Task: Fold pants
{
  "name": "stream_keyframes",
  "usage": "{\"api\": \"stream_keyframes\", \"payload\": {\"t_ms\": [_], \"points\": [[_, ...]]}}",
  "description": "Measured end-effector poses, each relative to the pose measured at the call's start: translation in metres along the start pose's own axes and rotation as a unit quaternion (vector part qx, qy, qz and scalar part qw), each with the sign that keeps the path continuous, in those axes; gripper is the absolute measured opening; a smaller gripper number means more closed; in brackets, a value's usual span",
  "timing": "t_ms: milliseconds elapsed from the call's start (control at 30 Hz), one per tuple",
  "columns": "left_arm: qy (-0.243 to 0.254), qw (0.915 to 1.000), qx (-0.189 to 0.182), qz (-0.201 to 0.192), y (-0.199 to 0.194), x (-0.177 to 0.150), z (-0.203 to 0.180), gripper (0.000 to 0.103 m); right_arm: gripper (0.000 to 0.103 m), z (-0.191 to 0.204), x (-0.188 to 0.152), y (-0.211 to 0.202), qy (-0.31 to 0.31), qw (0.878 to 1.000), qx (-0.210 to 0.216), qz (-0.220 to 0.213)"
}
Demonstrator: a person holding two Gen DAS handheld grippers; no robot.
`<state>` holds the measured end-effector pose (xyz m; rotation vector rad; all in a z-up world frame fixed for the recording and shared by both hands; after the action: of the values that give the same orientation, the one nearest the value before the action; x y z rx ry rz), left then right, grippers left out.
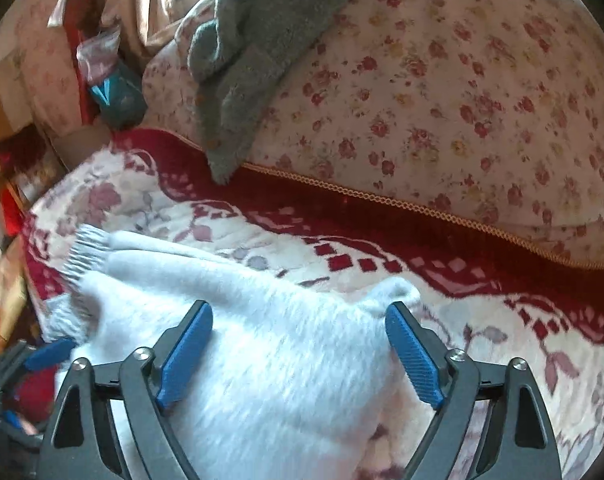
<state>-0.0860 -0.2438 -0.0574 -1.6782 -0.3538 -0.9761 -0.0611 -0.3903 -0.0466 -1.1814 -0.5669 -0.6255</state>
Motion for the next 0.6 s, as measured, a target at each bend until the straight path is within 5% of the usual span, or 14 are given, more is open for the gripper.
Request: {"api": "stream_keyframes", "payload": {"t_ms": [167, 600], "points": [[-0.003, 0.9999, 0.013, -0.005, -0.007, 0.006, 0.0, 0.088, 0.1, 0.011, -0.014, -0.02, 0.013, 1.0, 0.025, 0.002], [-0.031, 0.9984, 0.046, -0.012, -0.017, 0.022, 0.029, 0.09, 0.103, 0.009, -0.056, -0.047, 0.072, 0.993, 0.086, 0.022]]}}
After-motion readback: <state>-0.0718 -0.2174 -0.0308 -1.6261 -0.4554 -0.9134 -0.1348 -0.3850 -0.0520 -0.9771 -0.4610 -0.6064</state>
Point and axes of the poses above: each gripper's, at about its wrist camera, not at the fingertips, and y roughly the way its jaws point, z to its left, x to its top, the point moved 10 cm from there along y, roughly the way its jaws point, and after that the axes turned 8 degrees about x, right-handed, at the moved point
